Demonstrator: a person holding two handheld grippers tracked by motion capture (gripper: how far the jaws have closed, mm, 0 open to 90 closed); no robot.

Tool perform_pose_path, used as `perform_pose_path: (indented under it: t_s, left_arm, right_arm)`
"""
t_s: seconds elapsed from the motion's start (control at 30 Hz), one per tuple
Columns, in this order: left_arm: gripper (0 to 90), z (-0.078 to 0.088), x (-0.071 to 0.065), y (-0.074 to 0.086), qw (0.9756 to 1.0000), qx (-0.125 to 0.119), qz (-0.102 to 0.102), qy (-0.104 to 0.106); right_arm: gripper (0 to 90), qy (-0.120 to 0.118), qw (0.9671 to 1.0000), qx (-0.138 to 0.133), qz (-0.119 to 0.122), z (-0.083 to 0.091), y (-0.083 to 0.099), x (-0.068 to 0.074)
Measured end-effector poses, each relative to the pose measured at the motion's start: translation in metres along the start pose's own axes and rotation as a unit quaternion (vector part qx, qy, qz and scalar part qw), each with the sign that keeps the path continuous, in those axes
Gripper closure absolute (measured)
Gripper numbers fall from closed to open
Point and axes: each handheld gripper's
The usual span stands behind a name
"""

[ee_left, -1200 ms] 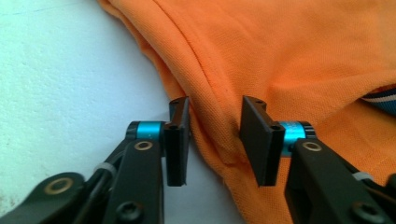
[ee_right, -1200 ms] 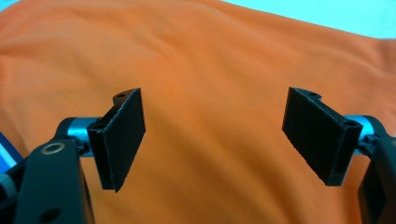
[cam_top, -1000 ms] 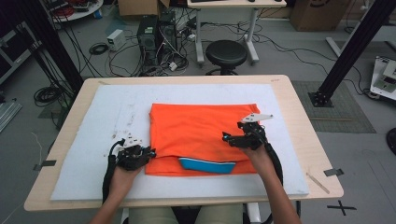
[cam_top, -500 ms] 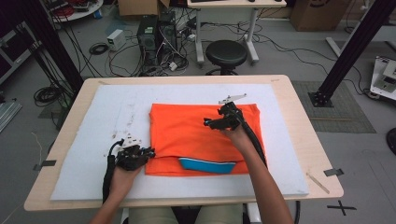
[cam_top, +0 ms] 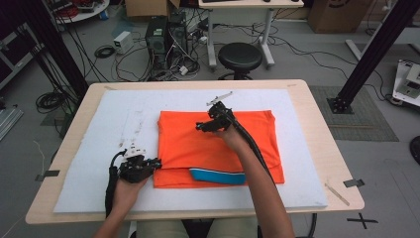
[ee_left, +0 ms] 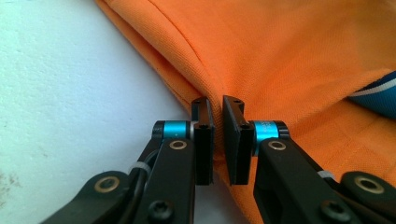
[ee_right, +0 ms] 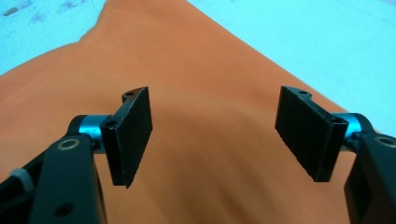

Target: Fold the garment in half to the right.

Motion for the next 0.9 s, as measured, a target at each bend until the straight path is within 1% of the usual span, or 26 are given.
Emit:
perform_pose_path:
  t_s: [0.07, 0.17, 0.23, 0.27, 0.4, 0.47, 0.53, 0.6, 0.77, 0.9]
  left_arm:
    - [83.0, 0.000, 0.001, 0.000, 1.0000, 0.001, 0.001, 0.002]
    - [83.0, 0.000, 0.001, 0.000, 1.0000, 0.001, 0.002, 0.004]
    - [83.0, 0.000, 0.001, 0.000, 1.0000, 0.000, 0.002, 0.002]
    - [83.0, 0.000, 0.001, 0.000, 1.0000, 0.000, 0.002, 0.002]
    - [82.9, -0.001, 0.001, 0.000, 1.0000, 0.000, 0.001, 0.002]
    - [82.9, -0.001, 0.001, 0.001, 1.0000, 0.000, 0.000, 0.002]
    - [82.9, -0.001, 0.001, 0.001, 1.0000, 0.000, 0.000, 0.002]
    - [82.8, -0.001, 0.001, 0.001, 1.0000, -0.001, 0.000, 0.002]
    - [82.8, -0.001, 0.000, 0.001, 1.0000, -0.002, 0.000, 0.001]
    - [82.8, -0.001, 0.000, 0.001, 1.0000, -0.003, 0.000, 0.000]
  right_arm:
    - [30.0, -0.003, 1.0000, 0.004, 0.007, -0.008, -0.006, 0.004]
    - [30.3, -0.003, 0.9998, 0.015, 0.012, -0.022, -0.015, 0.010]
    - [33.3, -0.009, 0.9997, 0.016, 0.017, -0.030, -0.020, 0.014]
    - [33.4, -0.012, 0.9996, 0.018, 0.017, -0.034, -0.023, 0.017]
    - [35.7, -0.025, 0.9989, 0.035, 0.019, -0.052, -0.032, 0.028]
    - [36.7, -0.033, 0.9986, 0.035, 0.022, -0.061, -0.037, 0.033]
    - [37.9, -0.037, 0.9984, 0.034, 0.026, -0.069, -0.041, 0.038]
    - [37.9, -0.038, 0.9981, 0.040, 0.027, -0.076, -0.044, 0.042]
    - [38.6, -0.046, 0.9976, 0.040, 0.031, -0.089, -0.051, 0.052]
    - [38.7, -0.047, 0.9973, 0.046, 0.034, -0.098, -0.056, 0.059]
Point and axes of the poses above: each handheld gripper's, and its own axes: z roughly backward along the jaws, y roughly out of its underside, x roughly to its left, and after that the axes turned 1 degree about -z, right-handed
